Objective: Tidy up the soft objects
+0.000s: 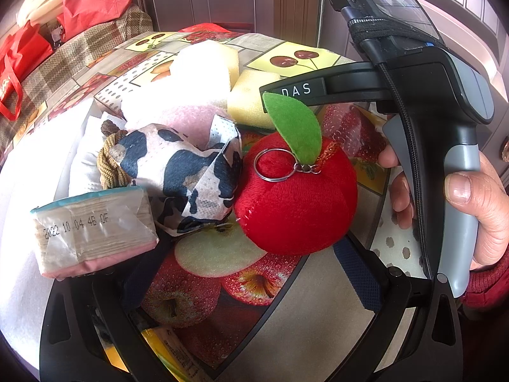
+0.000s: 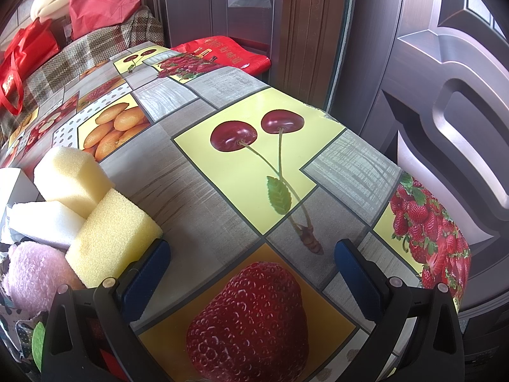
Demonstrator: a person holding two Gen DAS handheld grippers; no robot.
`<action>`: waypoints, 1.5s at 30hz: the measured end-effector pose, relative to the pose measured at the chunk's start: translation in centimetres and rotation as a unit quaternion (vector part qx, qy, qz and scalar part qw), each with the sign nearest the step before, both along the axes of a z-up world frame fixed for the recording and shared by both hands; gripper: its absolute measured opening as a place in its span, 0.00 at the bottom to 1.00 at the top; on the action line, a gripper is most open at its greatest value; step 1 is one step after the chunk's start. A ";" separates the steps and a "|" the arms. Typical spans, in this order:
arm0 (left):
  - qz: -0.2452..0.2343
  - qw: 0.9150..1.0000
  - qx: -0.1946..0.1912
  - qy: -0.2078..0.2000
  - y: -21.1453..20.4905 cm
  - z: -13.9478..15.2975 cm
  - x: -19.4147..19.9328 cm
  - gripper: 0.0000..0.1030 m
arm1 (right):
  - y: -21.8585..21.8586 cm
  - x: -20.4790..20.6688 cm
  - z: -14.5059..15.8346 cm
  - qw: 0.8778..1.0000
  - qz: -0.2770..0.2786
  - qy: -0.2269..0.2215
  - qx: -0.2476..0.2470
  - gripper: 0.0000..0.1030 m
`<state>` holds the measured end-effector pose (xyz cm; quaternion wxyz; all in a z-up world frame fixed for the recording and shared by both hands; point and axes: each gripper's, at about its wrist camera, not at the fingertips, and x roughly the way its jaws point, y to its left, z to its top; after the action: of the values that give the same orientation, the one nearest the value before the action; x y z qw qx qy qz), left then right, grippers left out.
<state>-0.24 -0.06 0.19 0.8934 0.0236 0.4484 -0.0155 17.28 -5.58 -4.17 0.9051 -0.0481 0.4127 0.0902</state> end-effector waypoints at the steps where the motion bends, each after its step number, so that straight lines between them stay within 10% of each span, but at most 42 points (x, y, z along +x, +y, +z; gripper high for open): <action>1: 0.000 1.000 0.000 0.000 0.0 0.0 0.0 0.99 | 0.0 0.0 0.0 1.000 0.000 0.000 0.000 1.00; 25: -0.062 0.998 -0.005 -0.014 4.1 0.2 -1.8 0.99 | 0.0 0.0 0.0 1.000 0.000 0.000 0.000 1.00; 30: -0.076 0.992 -0.020 -0.098 1.5 3.0 -3.9 0.99 | 0.0 -0.1 0.0 1.000 0.000 0.000 0.008 1.00; 34: -0.036 0.967 -0.065 -0.243 2.7 7.6 -7.0 1.00 | -1.4 -0.5 0.7 0.998 -0.007 -0.013 0.056 1.00; 41: 0.053 0.866 -0.163 -0.470 10.6 12.2 -13.9 1.00 | -6.7 -3.6 5.1 0.965 0.038 -0.129 0.224 1.00; 43: 0.082 0.861 -0.154 -0.477 11.2 12.3 -14.9 1.00 | -7.7 -4.7 6.5 0.942 0.100 -0.182 0.266 1.00; 45: 0.098 0.886 -0.116 -0.438 10.9 12.5 -14.8 1.00 | -8.6 -5.4 7.4 0.913 0.167 -0.210 0.306 1.00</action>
<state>-15.08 10.82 12.69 0.9922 -0.1201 0.0063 0.0316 11.88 -14.13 3.21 0.9129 0.1454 0.1511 0.3502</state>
